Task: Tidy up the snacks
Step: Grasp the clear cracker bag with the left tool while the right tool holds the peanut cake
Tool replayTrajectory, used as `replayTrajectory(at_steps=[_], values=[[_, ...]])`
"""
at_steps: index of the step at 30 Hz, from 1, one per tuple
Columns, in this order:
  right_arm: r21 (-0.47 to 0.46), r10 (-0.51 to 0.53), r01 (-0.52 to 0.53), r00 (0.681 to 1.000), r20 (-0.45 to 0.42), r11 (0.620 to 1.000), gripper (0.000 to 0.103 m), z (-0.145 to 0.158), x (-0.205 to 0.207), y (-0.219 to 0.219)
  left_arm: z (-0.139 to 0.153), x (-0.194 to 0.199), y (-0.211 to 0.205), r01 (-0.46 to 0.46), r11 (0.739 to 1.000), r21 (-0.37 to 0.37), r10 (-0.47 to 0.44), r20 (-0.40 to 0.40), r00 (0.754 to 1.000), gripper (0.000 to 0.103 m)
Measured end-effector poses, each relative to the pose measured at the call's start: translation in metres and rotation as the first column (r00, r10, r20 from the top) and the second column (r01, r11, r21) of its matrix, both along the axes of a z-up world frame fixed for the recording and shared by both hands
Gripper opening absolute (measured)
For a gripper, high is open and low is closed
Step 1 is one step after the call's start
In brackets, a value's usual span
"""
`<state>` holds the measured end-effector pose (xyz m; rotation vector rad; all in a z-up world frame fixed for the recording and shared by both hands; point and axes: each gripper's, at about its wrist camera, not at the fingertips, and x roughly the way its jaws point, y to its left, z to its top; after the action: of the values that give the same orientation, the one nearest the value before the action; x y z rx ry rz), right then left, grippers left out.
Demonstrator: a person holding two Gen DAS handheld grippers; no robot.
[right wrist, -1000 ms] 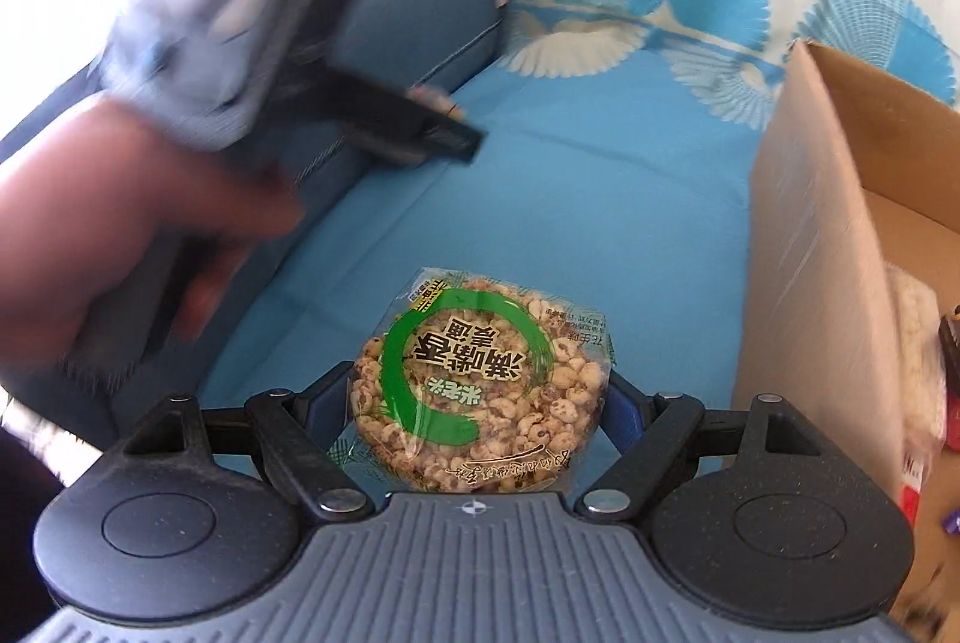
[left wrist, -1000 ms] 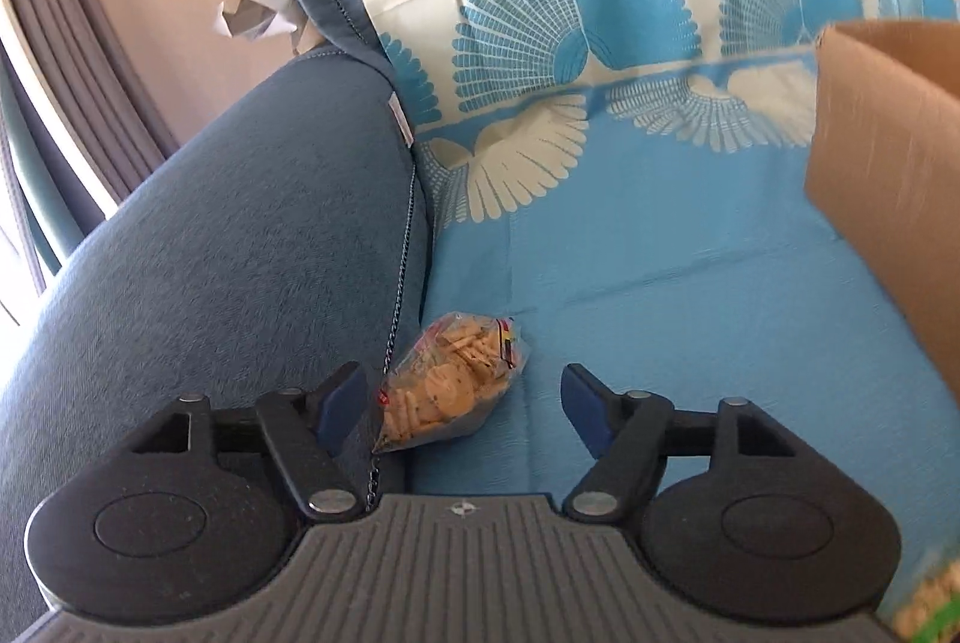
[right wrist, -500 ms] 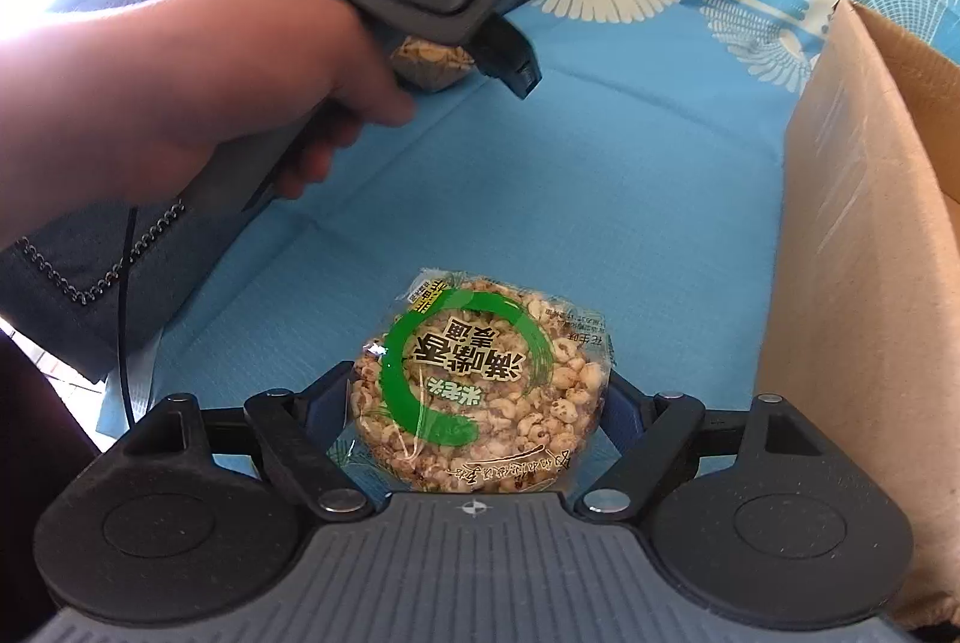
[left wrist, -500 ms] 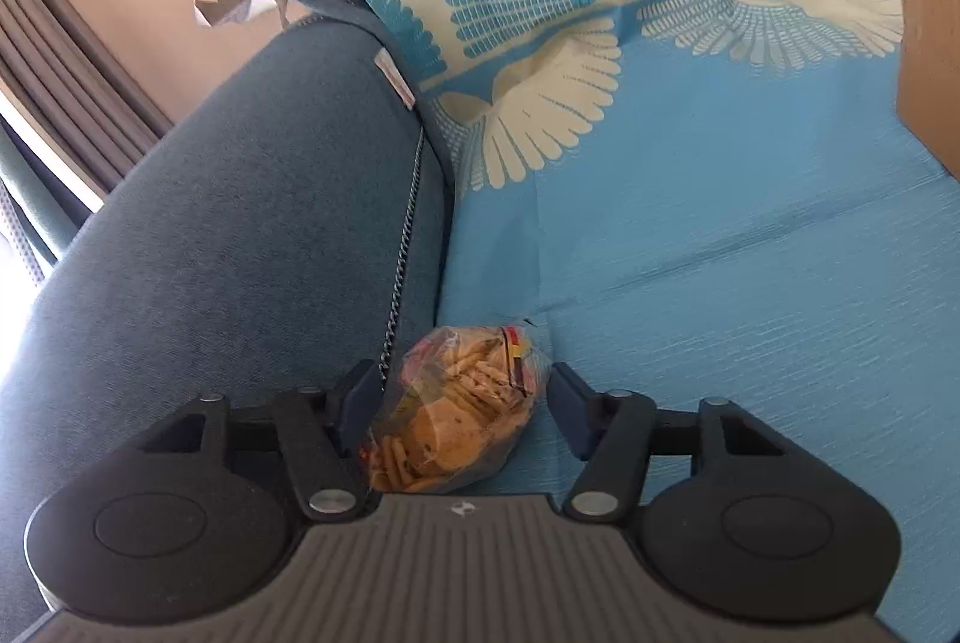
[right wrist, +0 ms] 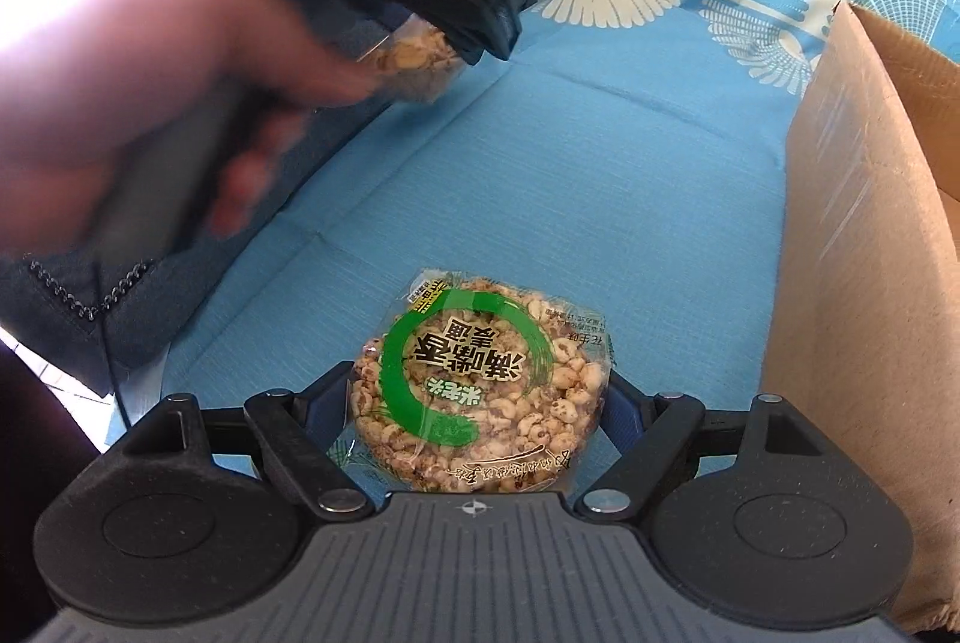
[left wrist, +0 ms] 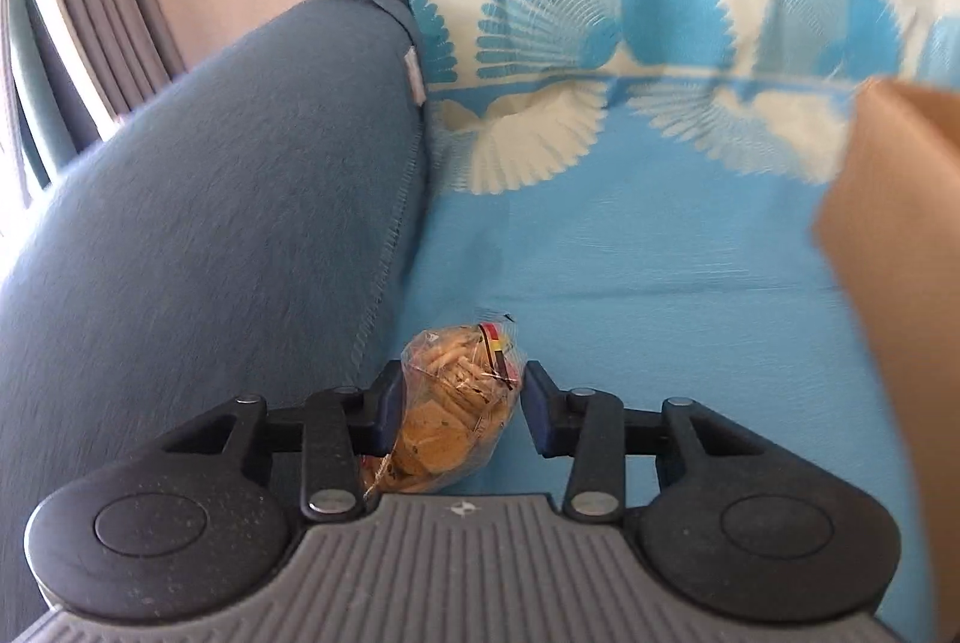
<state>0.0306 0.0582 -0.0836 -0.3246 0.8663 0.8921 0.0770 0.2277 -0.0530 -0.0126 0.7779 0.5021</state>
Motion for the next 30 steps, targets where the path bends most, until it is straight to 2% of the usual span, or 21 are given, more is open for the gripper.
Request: replayTrajectory(at_steps=[2, 7, 11, 16, 18, 19, 23, 30], values=[[0.005, -0.008, 0.008, 1.0, -0.004, 1.0, 0.084, 0.001, -0.001, 0.0, 0.007, -0.02, -0.005, 0.017, 0.997, -0.079, -0.016, 0.015, 1.0, 0.046], [0.003, -0.017, 0.017, 1.0, -0.001, 1.0, 0.084, 0.004, -0.006, 0.001, 0.021, -0.068, -0.011, -0.004, 0.98, -0.2, 0.011, 0.034, 0.999, 0.046], [-0.011, -0.007, 0.007, 1.0, 0.009, 1.0, 0.084, 0.006, -0.01, -0.001, 0.017, -0.092, 0.002, -0.027, 0.917, -0.398, 0.048, 0.044, 0.998, 0.046], [-0.028, -0.021, 0.021, 1.0, -0.004, 0.999, 0.083, 0.004, -0.008, 0.0, 0.003, -0.097, 0.025, -0.101, 0.843, -0.529, 0.125, 0.01, 0.992, 0.047], [-0.031, -0.025, 0.025, 1.0, -0.01, 0.999, 0.082, 0.003, -0.006, 0.0, -0.004, -0.093, 0.029, -0.115, 0.809, -0.577, 0.132, -0.011, 0.991, 0.046], [-0.029, -0.025, 0.024, 1.0, -0.012, 0.999, 0.082, 0.002, -0.006, 0.0, -0.006, -0.09, 0.028, -0.111, 0.802, -0.587, 0.124, -0.019, 0.992, 0.047], [-0.026, -0.027, 0.026, 0.999, -0.036, 0.999, 0.081, -0.003, -0.003, -0.001, -0.006, -0.08, 0.02, -0.105, 0.835, -0.541, 0.106, -0.03, 0.994, 0.049], [-0.064, -0.001, -0.002, 0.999, -0.052, 0.998, 0.084, -0.012, -0.006, 0.003, -0.014, -0.068, 0.016, -0.132, 0.834, -0.535, 0.105, -0.082, 0.991, 0.06]])
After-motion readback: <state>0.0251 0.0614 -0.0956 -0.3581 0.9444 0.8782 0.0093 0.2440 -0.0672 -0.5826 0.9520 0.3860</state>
